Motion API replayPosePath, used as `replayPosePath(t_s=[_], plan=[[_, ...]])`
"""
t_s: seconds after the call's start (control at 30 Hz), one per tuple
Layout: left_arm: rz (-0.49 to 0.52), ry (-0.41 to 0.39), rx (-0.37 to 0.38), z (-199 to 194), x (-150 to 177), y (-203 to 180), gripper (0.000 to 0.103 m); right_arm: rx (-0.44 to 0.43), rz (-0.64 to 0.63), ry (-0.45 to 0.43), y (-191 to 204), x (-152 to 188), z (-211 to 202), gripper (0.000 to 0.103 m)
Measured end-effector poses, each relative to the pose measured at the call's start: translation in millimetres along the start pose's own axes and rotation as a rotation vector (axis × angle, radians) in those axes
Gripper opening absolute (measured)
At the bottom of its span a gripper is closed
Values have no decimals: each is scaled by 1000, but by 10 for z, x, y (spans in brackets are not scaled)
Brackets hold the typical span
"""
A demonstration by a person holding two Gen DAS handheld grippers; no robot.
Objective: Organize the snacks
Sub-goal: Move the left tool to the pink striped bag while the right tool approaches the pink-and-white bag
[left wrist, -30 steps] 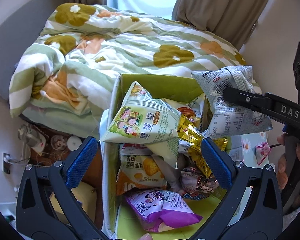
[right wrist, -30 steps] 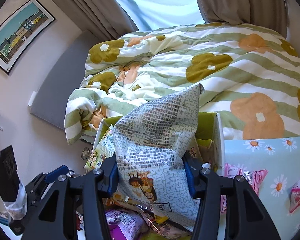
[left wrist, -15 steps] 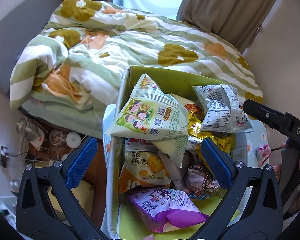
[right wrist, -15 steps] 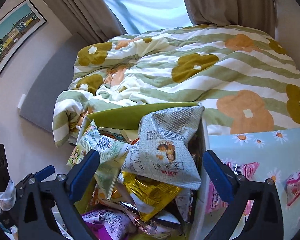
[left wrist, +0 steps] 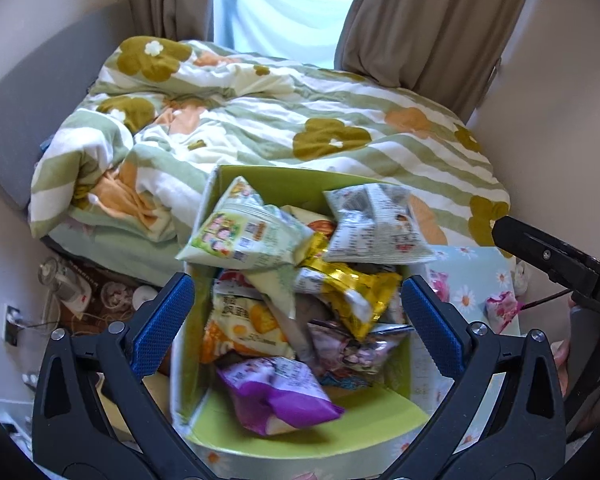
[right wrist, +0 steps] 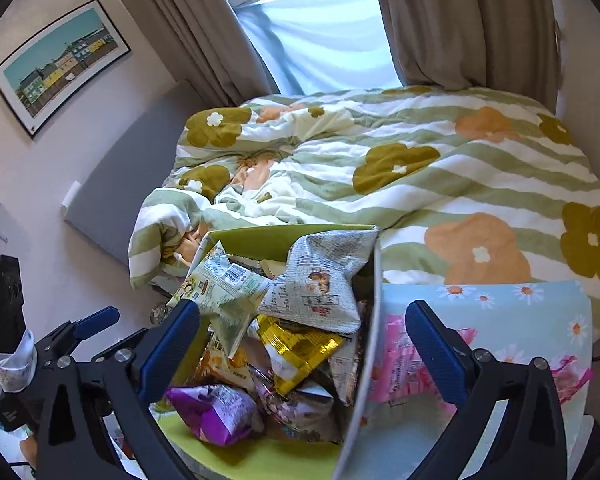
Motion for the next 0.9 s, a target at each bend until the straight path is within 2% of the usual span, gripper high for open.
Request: replayPosePath(t_s=[0.2,0.3,0.47,0.63,0.73,0.9], plan=[[27,-52,31,-194,200,-693,102,10,-21,-75,-368,122,-557,103],[57,-57,34,-205,299,-1135,102,2,8,-110,-703,193,-907,103],[118,-56,27,-136,546,-1874,102,45,24,-144,-1204,356,-1313,103],[148,-20,-2,43,795,-2366,102,80,43,-106,-1762,556,-1472,103],[214,-2,-94,234,982,-2665,102,122,63,-44,-2097,701,-1438,103],[282,43,-181,631,1213,-2964,102,159,54,31,-2516,989,-1291,103]])
Point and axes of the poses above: each gripper's, at about its wrist camera, not at the fingertips, and z roughly the way its jaws point, y to its left, x to its underside, the point moved 3 cm from there along z, roughly the way its jaws point, and after that the axes turned 3 degrees about y, right-handed, at the moved point
